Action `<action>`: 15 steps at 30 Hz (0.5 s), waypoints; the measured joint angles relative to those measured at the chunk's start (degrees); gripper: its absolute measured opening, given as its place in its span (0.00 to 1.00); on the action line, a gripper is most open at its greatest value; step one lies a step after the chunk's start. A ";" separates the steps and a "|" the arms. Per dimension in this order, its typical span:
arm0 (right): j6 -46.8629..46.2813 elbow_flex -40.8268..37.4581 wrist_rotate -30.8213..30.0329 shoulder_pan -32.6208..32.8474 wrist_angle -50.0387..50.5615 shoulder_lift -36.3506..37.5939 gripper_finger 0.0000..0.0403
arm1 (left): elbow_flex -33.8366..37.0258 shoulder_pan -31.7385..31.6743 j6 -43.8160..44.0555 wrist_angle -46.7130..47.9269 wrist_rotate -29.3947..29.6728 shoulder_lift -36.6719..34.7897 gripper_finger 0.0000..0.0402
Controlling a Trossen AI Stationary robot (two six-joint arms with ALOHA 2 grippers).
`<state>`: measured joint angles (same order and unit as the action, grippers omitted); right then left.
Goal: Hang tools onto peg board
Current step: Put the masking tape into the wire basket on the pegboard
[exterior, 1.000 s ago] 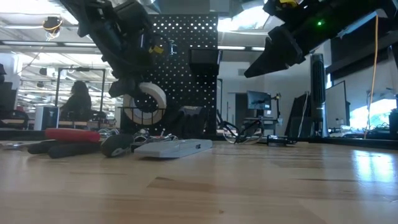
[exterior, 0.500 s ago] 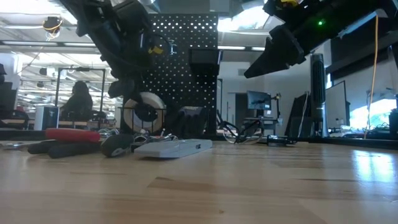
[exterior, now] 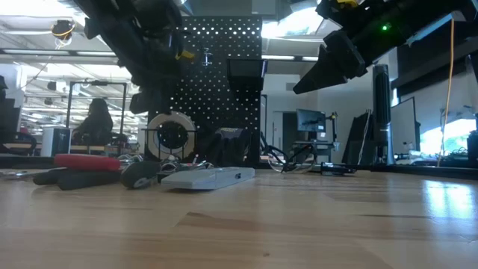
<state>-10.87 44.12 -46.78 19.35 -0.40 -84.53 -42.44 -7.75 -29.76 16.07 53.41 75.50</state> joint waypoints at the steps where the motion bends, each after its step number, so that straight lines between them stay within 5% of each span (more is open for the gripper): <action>1: 0.00 0.00 0.00 0.00 0.00 0.00 0.42 | 0.00 0.45 0.62 -0.22 0.00 0.00 0.62; 9: 0.02 0.00 0.74 0.00 0.00 0.00 0.42 | 0.00 2.71 11.18 1.86 4.87 -0.03 0.62; 15: 0.02 0.00 0.98 0.04 0.02 0.00 0.42 | 0.00 3.69 30.28 9.32 -12.61 -0.04 0.62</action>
<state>-10.85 44.12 -45.80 19.40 -0.38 -84.53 -42.44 -4.06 0.53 25.39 40.79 75.46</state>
